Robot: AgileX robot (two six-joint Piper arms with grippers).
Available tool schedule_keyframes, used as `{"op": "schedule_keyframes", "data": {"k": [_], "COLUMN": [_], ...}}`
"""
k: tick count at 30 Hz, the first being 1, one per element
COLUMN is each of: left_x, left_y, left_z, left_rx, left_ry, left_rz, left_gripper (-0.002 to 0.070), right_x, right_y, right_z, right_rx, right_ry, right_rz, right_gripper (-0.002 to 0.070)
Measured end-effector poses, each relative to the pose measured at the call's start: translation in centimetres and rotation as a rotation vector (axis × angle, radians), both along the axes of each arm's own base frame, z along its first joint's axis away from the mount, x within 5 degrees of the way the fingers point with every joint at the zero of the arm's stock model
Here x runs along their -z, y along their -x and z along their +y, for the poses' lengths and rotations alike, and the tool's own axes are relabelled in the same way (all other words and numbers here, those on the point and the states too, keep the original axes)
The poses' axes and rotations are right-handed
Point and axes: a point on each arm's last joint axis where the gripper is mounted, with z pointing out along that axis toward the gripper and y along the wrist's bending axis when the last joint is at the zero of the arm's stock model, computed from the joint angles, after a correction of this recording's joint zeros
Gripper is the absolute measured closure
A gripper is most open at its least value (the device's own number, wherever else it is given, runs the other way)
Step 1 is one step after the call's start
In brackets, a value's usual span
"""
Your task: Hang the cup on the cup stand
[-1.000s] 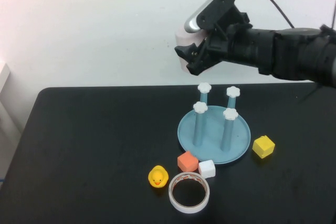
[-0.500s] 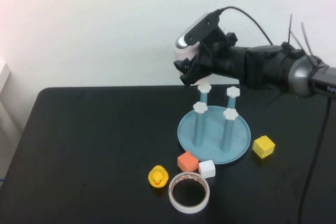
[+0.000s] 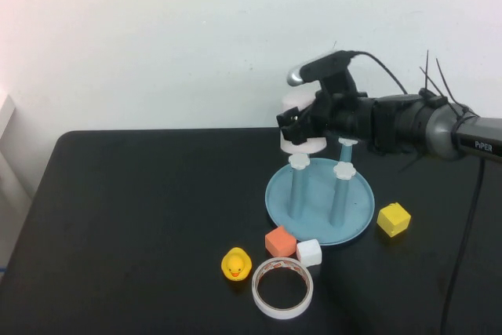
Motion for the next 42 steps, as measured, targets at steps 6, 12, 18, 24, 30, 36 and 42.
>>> {"op": "schedule_keyframes", "data": {"k": [6, 12, 18, 24, 30, 36, 42], "left_x": [0.1, 0.0, 1.8, 5.9, 8.2, 9.5, 10.0], "left_y": [0.1, 1.1, 3.8, 5.3, 5.4, 5.1, 5.1], "left_z": [0.1, 0.8, 2.8, 4.1, 4.6, 4.5, 4.5], "left_rx": [-0.004, 0.016, 0.011, 0.002, -0.015, -0.014, -0.016], "left_ry": [-0.01, -0.015, 0.034, 0.1, 0.097, 0.066, 0.055], "left_rz": [0.013, -0.003, -0.071, -0.178, -0.311, -0.297, -0.285], "left_gripper": [0.0675, 0.0675, 0.0675, 0.0676, 0.0675, 0.0675, 0.0676], "right_x": [0.2, -4.5, -12.2, -17.4, -21.6, -23.3, -22.6], "right_y": [-0.2, 0.3, 4.1, 10.9, 20.0, 28.7, 36.1], "right_z": [-0.4, -0.5, -1.7, -4.3, -7.3, -10.6, -13.6], "right_rx": [0.041, 0.017, -0.015, -0.035, -0.123, -0.163, -0.168], "right_ry": [-0.056, -0.079, -0.131, -0.155, -0.179, -0.197, -0.237], "right_rz": [0.036, -0.051, -0.141, -0.184, -0.293, -0.431, -0.562], "right_gripper": [-0.0008, 0.0146, 0.0516, 0.0664, 0.0676, 0.0677, 0.0678]}}
